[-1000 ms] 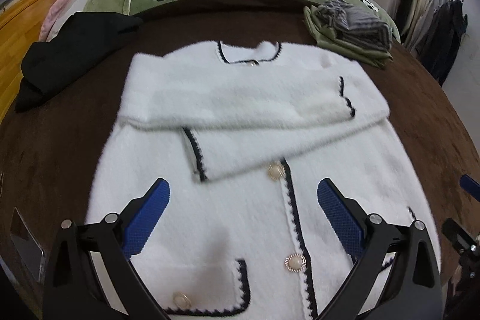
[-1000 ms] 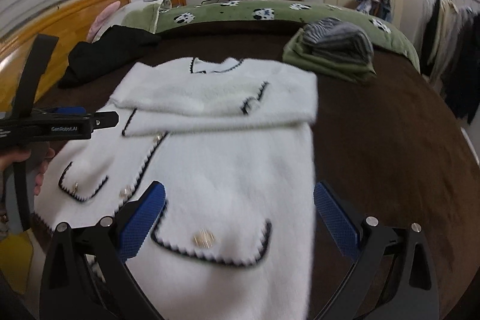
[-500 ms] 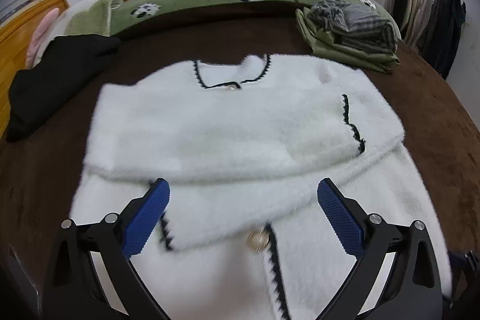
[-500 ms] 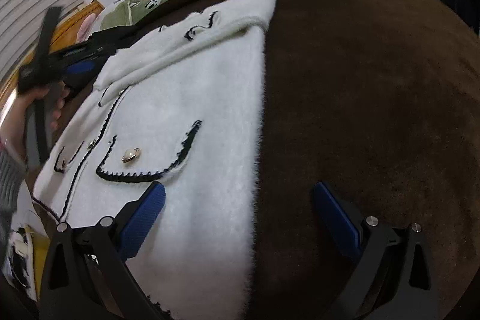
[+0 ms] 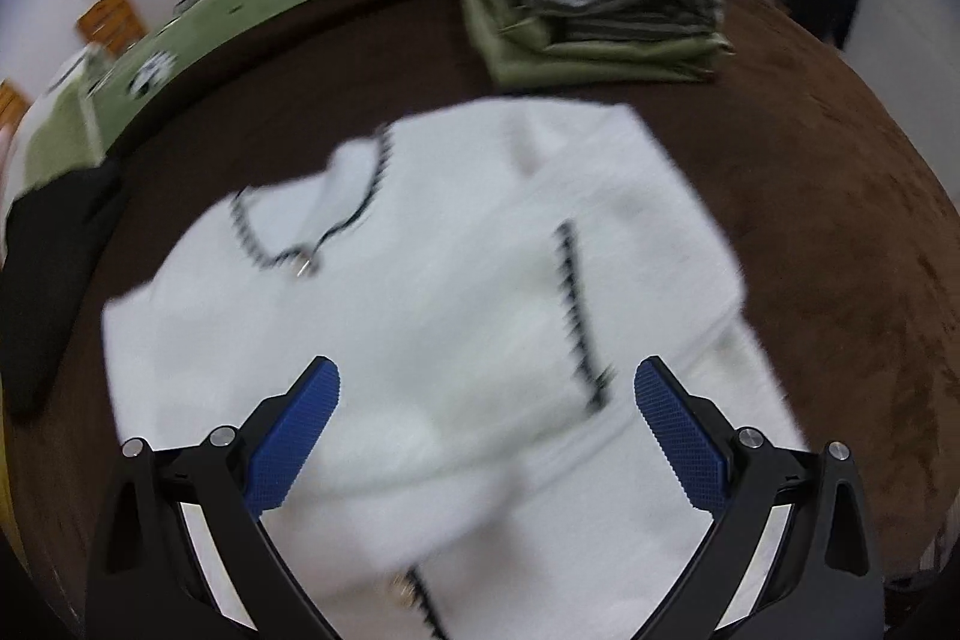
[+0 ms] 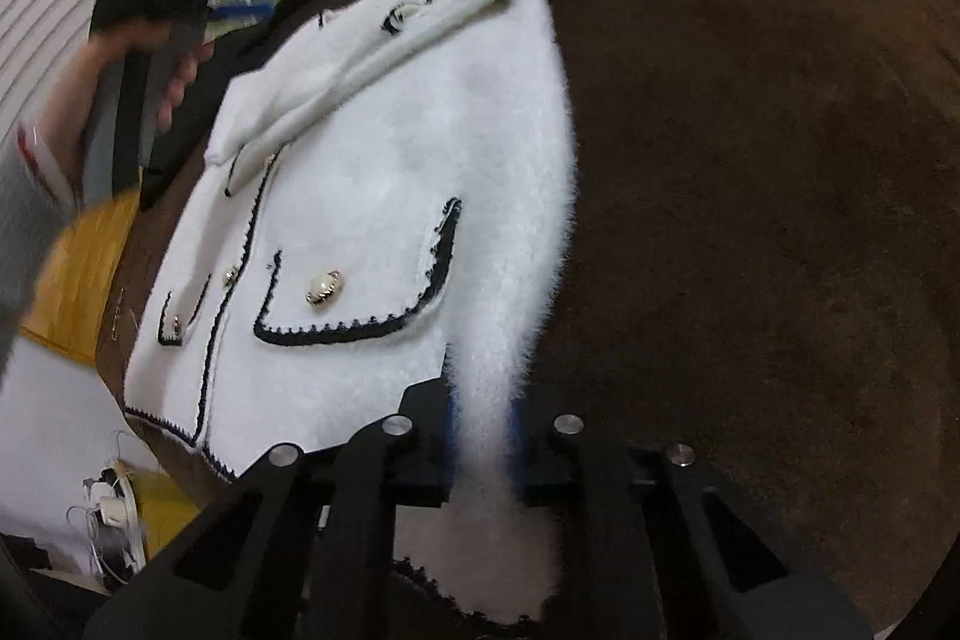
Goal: Fold large clothes
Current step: 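Grasp the folded cardigan's side edge with the right tool, then grasp the same side edge with the left tool beside the right tool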
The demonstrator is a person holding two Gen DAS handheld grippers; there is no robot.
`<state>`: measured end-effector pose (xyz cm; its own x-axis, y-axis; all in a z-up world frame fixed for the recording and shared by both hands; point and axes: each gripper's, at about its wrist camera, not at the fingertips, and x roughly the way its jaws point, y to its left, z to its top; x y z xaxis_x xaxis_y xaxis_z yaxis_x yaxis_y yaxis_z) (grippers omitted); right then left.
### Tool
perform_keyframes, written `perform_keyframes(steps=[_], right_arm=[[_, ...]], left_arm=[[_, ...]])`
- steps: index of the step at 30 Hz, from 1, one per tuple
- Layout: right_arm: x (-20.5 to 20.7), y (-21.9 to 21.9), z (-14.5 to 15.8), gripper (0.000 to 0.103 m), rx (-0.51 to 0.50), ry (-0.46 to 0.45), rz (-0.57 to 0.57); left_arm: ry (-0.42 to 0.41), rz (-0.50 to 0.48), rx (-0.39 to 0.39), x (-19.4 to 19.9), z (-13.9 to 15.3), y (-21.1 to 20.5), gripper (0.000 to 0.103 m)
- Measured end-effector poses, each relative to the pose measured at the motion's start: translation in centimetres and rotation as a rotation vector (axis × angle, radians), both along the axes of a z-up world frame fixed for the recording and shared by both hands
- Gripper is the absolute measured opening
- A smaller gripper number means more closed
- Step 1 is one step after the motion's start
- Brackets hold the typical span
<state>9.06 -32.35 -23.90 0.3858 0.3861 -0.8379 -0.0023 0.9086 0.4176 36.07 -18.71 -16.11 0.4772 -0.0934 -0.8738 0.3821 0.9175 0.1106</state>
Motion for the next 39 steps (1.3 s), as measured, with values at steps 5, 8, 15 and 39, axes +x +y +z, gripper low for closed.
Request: perform_keyframes(steps=[5, 8, 15, 39], right_arm=[[0.3, 0.0, 0.2, 0.013, -0.009, 0.042, -0.026], [0.5, 0.1, 0.3, 0.013, -0.015, 0.059, -0.060], [-0.2, -0.2, -0.1, 0.013, 0.022, 0.057, -0.174], [-2.1, -2.5, -0.3, 0.013, 0.108, 0.014, -0.226]], left_arm=[[0.056, -0.033, -0.014, 4.2, 1.1, -4.9, 0.097], [0.100, -0.012, -0.017, 6.2, 0.3, -7.5, 0.096], [0.109, 0.010, 0.104, 8.3, -3.9, -14.1, 0.083], [0.162, 0.145, 0.204, 8.6, -8.8, -14.4, 0.046]])
